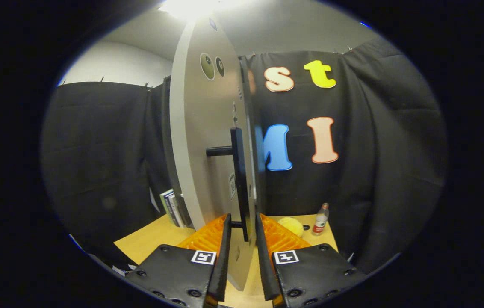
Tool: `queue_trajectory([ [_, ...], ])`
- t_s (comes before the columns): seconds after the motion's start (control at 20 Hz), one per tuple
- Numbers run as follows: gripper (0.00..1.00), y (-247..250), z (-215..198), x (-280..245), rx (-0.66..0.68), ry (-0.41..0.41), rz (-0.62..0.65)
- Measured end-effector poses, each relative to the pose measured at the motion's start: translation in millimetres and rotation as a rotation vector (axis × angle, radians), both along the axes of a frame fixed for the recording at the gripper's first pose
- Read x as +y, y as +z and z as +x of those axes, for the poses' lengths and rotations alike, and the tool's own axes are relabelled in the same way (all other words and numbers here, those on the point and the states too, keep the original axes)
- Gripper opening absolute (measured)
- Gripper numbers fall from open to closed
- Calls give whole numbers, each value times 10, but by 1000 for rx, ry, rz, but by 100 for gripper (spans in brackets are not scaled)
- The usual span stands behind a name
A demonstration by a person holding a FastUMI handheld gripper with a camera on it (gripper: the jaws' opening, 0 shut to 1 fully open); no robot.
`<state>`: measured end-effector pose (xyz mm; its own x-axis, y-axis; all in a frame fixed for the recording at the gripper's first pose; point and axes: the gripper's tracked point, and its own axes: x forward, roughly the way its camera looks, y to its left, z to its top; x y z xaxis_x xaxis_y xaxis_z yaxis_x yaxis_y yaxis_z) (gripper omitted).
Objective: Open the shoe cabinet door, grab the shoes and put them into the shoe cabinet, then close the shoe cabinet door.
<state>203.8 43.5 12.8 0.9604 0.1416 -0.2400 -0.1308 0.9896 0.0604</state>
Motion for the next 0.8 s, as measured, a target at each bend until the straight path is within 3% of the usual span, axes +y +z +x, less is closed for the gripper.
queue_trajectory([
  [0.05, 41, -19, 19, -29, 5, -17, -9],
  [0.2, 99, -7, -29, -212, -15, -67, -76],
  [0.45, 97, 233, -280, -106, -104, -86, -78],
  [0.8, 97, 356, -483, 660, -171, 36, 1],
])
